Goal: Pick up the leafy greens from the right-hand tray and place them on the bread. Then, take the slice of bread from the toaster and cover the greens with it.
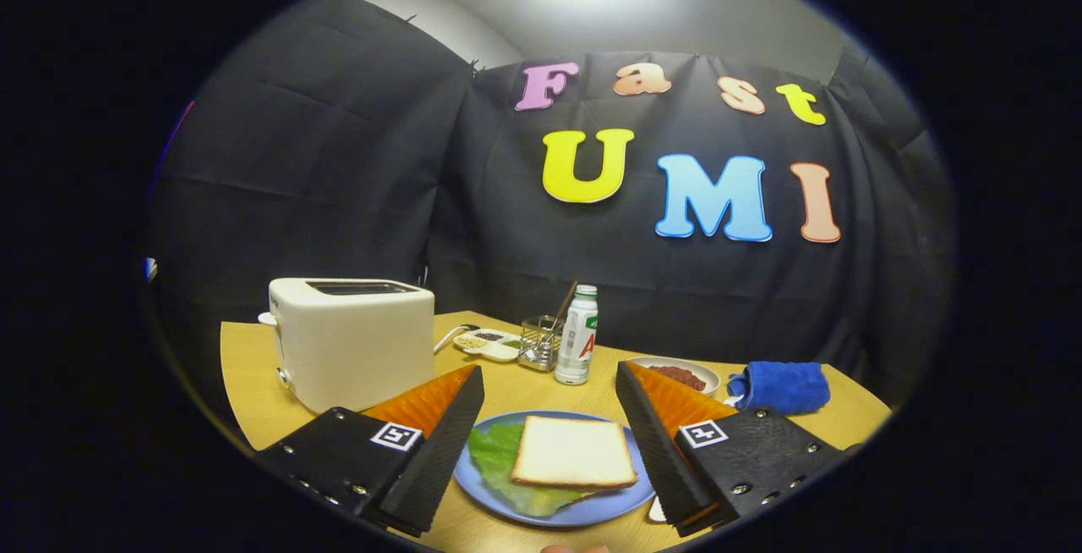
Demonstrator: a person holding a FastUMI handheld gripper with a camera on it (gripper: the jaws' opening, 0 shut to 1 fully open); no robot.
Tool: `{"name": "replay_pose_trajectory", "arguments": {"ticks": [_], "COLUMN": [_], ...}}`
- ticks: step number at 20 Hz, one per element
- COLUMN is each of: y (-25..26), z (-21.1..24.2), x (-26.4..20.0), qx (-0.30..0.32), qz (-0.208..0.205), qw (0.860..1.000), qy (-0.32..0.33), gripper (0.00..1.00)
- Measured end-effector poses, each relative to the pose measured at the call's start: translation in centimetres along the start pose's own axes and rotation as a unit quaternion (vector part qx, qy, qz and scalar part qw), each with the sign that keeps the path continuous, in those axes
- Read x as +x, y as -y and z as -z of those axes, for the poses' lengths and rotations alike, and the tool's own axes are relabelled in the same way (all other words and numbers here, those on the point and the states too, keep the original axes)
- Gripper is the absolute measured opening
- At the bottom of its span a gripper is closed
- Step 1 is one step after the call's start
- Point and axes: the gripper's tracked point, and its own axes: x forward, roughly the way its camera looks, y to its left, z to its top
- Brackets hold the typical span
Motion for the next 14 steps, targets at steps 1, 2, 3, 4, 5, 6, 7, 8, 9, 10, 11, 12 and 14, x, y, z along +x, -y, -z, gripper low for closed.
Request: {"name": "replay_pose_trajectory", "arguments": {"ticks": [1,2,3,4,5,6,7,8,9,10,11,12,14], "y": [0.8,1.9,3.0,4.2,5.1,6.1,7.1,8.1,9.2,10.3,11.5,12.7,15.0], "z": [-0.9,-1.9,-2.7,-3.3,-3.8,-4.2,-4.6,-4.8,-4.9,-4.9,-4.8,-4.7,-4.4], "x": [-0.4,-0.9,-1.4,-2.0,-2.4,-2.8,-3.4,-3.9,-4.4,-5.0,-5.5,-6.1,-7.0], "qx": [-0.004,-0.009,-0.014,-0.019,-0.023,-0.024,-0.023,-0.02,-0.015,-0.009,-0.004,0.001,0.014], "qz": [0.005,0.015,0.028,0.041,0.052,0.061,0.07,0.078,0.085,0.094,0.104,0.114,0.13], "qw": [1.0,0.999,0.999,0.998,0.997,0.996,0.995,0.994,0.993,0.992,0.991,0.99,0.988], "qy": [0.015,0.03,0.043,0.053,0.06,0.065,0.07,0.073,0.076,0.078,0.079,0.079,0.077], "gripper": [0.95,0.95,0.95,0.95,0.95,0.95,0.95,0.95,0.95,0.95,0.95,0.95,0.95]}}
